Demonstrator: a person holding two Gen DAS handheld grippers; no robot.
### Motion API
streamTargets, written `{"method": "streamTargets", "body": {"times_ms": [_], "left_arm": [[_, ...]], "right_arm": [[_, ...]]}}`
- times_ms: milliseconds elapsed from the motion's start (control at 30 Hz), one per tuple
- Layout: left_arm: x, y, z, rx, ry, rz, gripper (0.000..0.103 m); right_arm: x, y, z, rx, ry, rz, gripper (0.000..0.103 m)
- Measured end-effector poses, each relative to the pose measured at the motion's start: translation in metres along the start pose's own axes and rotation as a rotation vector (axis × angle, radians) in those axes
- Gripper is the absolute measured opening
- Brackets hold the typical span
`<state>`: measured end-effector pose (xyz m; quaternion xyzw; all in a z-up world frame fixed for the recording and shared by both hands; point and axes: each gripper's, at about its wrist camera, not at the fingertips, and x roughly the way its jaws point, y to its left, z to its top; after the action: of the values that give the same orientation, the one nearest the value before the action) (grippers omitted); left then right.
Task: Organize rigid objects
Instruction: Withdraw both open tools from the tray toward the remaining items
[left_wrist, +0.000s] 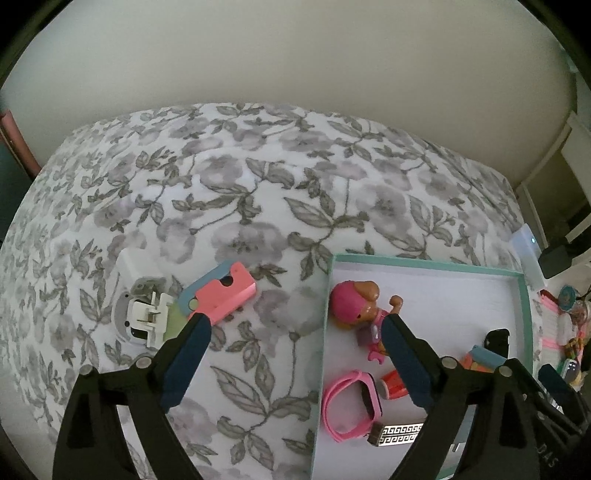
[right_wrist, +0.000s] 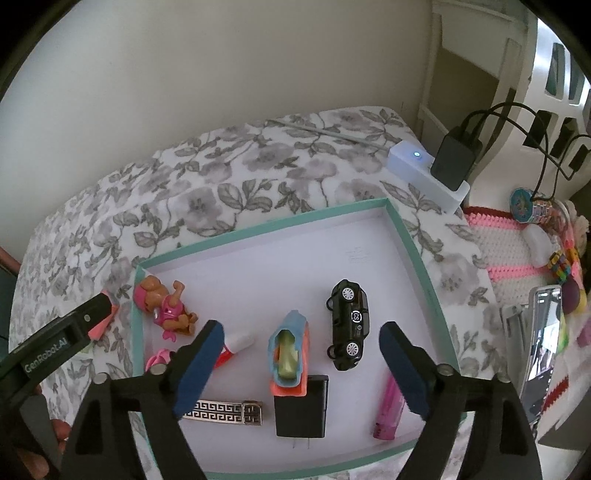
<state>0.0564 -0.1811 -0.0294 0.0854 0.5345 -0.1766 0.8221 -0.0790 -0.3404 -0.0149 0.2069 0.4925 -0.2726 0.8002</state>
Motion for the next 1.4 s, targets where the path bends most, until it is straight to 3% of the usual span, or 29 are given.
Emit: {"method": "streamTargets", "body": {"times_ms": [167, 600, 1000, 1400], "left_arm": [[-0.001, 0.008, 0.002, -0.011, -0.009, 0.01, 0.094], [-0.008, 0.065, 0.011, -0.109, -0.062, 0.031, 0.094], [-0.015, 0.163, 0.012, -0.257, -0.067, 0.109, 0.094], [-0.015, 0.227, 0.007, -0.352, -0.055, 0.146, 0.094]], "right_arm": [[0.0, 0.002, 0.0, -0.002, -0.007, -0.005, 0.103], [0.005, 0.031, -0.003, -0.053, -0.015, 0.029, 0.103], [0.004, 0.106, -0.016, -0.186, -0.035, 0.119, 0.103], [0.01, 0.171, -0.024, -0.256, -0.028, 0.24, 0.103]]}}
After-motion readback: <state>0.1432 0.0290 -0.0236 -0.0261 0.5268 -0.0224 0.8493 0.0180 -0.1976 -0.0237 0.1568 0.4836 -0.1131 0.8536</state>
